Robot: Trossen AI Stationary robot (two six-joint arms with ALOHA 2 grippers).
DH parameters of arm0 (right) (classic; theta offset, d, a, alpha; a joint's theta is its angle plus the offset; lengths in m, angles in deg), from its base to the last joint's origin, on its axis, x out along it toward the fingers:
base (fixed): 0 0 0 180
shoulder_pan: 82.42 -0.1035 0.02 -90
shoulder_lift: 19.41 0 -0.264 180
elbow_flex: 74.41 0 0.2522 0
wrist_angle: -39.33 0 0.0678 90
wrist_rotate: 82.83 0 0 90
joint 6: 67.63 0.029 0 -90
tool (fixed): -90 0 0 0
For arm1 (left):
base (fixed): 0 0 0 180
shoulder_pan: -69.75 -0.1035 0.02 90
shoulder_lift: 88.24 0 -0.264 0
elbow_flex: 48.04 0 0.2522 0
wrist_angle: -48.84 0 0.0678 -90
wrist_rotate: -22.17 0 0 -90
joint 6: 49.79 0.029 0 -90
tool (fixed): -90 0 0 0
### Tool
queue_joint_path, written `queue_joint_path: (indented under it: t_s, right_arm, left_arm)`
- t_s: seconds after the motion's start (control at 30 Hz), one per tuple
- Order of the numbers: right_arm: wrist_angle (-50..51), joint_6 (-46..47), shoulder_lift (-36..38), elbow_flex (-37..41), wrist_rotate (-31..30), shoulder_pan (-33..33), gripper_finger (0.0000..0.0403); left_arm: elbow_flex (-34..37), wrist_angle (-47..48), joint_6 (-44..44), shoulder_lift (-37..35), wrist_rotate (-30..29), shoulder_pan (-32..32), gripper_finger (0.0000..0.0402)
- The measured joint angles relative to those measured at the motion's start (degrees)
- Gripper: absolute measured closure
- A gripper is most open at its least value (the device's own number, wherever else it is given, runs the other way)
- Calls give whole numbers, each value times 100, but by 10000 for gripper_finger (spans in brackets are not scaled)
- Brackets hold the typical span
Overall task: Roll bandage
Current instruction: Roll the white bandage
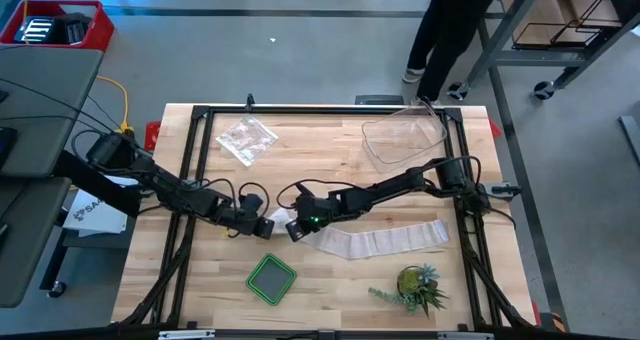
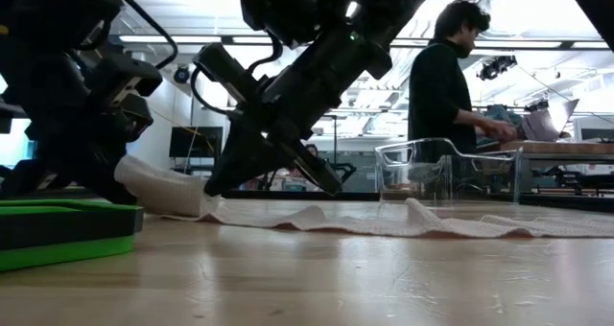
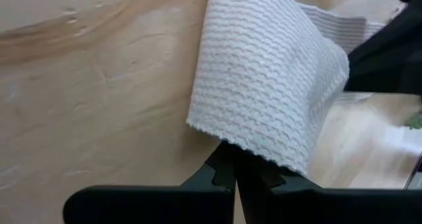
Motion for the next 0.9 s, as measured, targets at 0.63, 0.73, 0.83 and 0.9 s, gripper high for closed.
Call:
queue_joint_path:
  t_s: [0.63,0.73,0.83,0.9]
  right_arm:
    - [366,-285,118,0,589,47,403]
    - [554,-403,195,0,586,101,403]
    - [674,-523,264,0,579,128,403]
    - [759,-586,298,0,589,142,403]
  left_arm:
    - [-1,147,-475,-970,260,-33,401]
    - [-5,619,-325,-1308,224,-70,401]
    - [-1,1197,-307,-1532,137,-41,401]
    - [-1,1305,-305,-1578,135,49,401]
